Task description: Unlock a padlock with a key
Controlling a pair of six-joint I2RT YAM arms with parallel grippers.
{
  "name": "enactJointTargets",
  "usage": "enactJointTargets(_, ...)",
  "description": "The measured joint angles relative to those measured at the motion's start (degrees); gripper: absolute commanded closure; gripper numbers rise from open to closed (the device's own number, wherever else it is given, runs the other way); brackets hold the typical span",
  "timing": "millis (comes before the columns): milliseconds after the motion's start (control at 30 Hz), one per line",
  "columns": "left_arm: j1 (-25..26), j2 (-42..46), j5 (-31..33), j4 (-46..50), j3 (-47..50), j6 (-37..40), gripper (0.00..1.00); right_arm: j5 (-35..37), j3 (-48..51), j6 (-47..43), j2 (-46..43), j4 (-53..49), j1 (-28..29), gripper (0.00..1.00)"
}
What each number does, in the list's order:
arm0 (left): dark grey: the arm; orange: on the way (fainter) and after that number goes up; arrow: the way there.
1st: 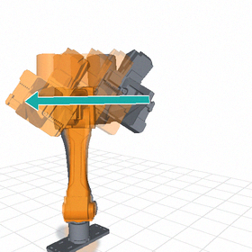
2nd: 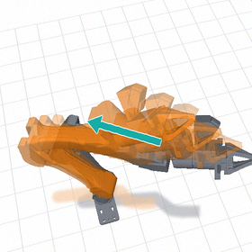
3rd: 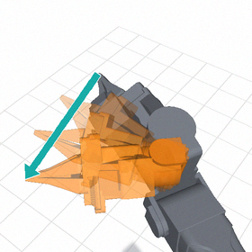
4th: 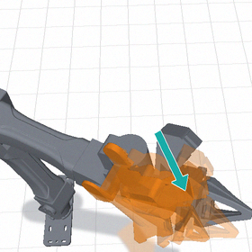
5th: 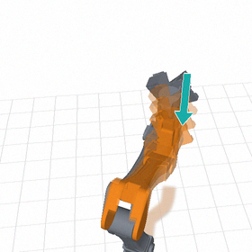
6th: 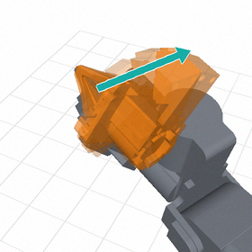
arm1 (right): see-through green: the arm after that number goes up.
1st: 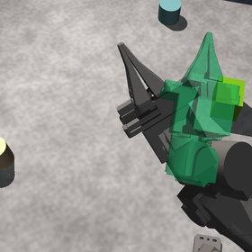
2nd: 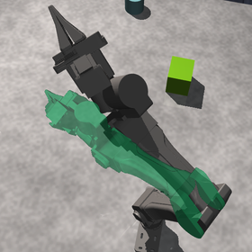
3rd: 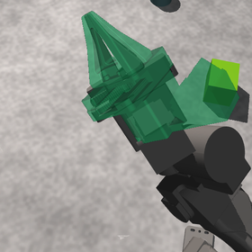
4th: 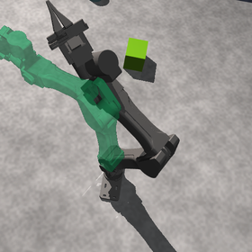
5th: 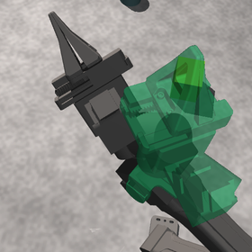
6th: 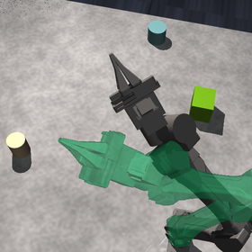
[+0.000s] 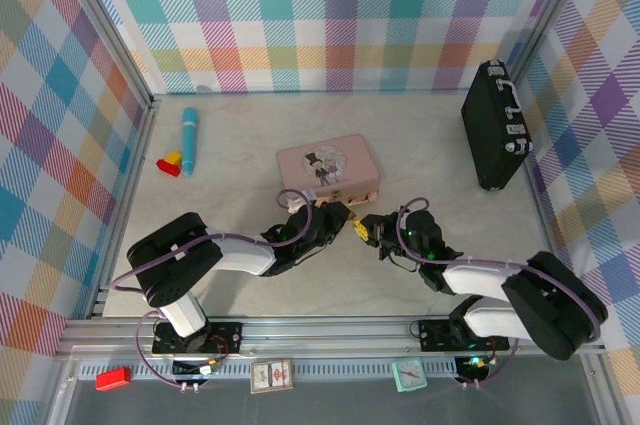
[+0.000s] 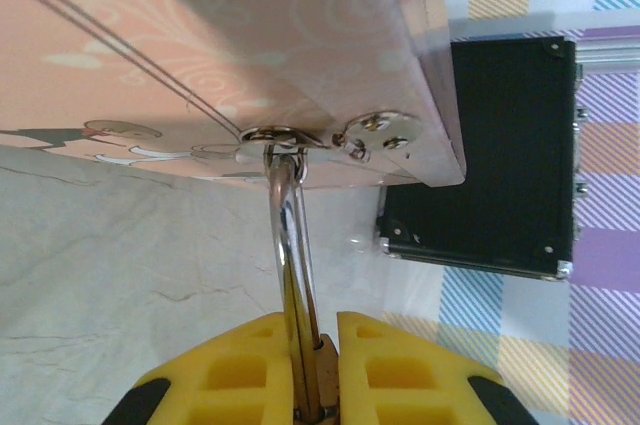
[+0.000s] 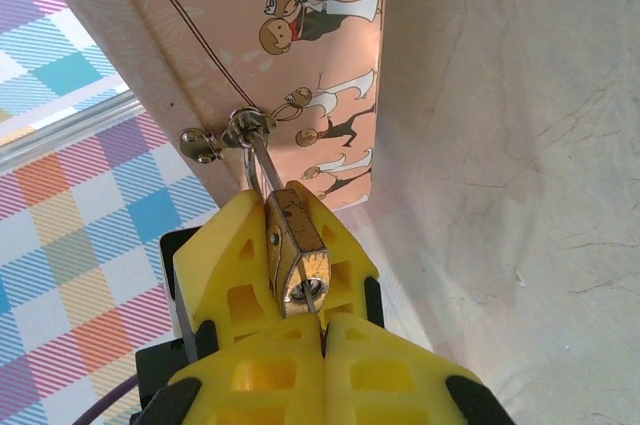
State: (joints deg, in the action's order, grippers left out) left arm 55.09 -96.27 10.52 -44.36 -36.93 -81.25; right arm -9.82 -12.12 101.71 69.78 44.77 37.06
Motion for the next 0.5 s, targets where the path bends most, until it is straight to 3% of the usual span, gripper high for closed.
enactJointTargets(167, 0.20, 0.00, -0.92, -1.05, -0.48, -0.44, 1.00, 0.31, -0.28, -2.38, -3.30, -3.80, -0.63, 1.00)
enactJointTargets(500, 0.70, 0.00, -1.14, 0.11, -0.48, -0.44, 1.00, -0.50, -0.46, -2.58, 0.07, -1.36, -0.85, 1.00)
